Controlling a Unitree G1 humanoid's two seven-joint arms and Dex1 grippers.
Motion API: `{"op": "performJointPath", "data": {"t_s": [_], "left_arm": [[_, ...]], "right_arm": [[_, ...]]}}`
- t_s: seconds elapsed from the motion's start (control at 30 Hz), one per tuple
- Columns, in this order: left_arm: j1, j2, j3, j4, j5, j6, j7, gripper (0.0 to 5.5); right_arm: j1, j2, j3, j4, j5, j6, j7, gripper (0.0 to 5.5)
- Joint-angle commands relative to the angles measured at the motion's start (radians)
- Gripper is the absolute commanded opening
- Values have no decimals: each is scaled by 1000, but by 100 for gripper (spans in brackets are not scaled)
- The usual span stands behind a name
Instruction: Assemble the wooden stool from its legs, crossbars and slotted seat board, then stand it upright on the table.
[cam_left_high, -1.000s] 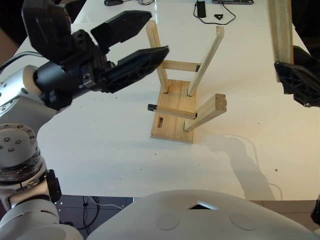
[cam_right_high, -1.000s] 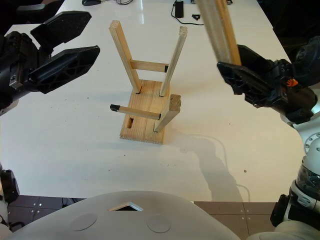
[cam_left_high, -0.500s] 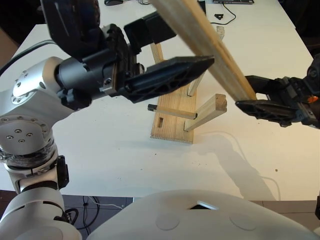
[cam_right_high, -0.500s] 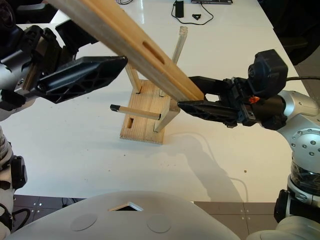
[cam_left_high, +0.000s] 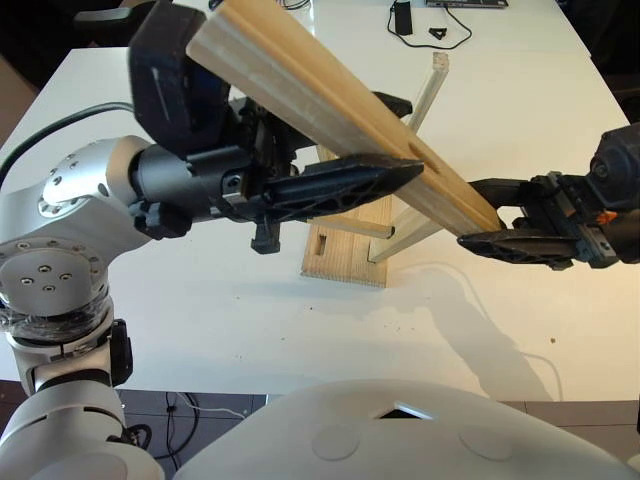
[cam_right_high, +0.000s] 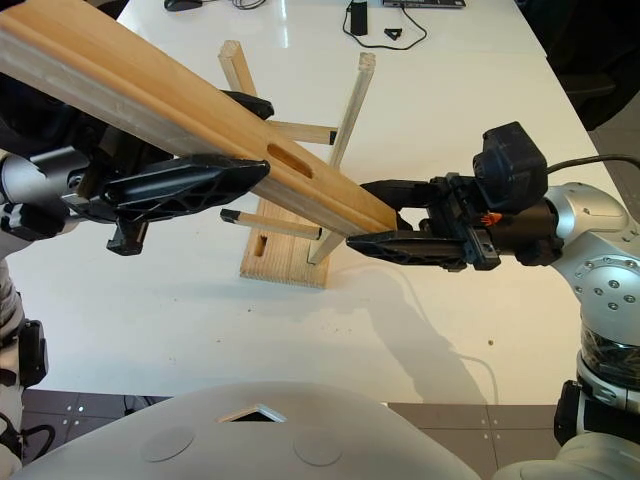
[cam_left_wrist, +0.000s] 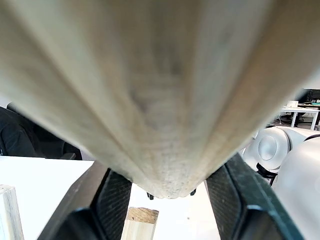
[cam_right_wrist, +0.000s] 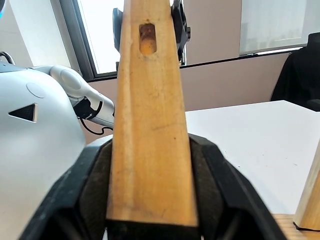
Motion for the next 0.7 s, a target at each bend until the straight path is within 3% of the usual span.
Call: {"op": "performJointPath", "data": {"t_s": [0.03,0.13,0.17,0.3,0.4,0.6,0.7], "left_arm": [[17,19,-33,-31,23,27,-31,203],[27,22,-41,-35,40,29,-41,203],[29,23,-42,-35,43,29,-43,203],[30,34,-16,-37,13,21,-49,203],[34,63,34,-32,-37,18,-61,203],[60,209,246,62,-149,47,-106,203],[59,304,362,172,-102,81,-193,203]], "right_arm": [[-2,-28,20,-11,-84,-22,5,204],[-7,-24,19,-10,-105,-31,3,204],[-12,-23,18,-8,-104,-30,2,241],[-15,-22,-5,-4,-87,-28,0,294],[-27,-17,-42,22,-33,-17,-9,297],[-24,-9,-120,103,18,-14,-62,297],[21,-5,-142,125,-27,-31,-68,297]]}}
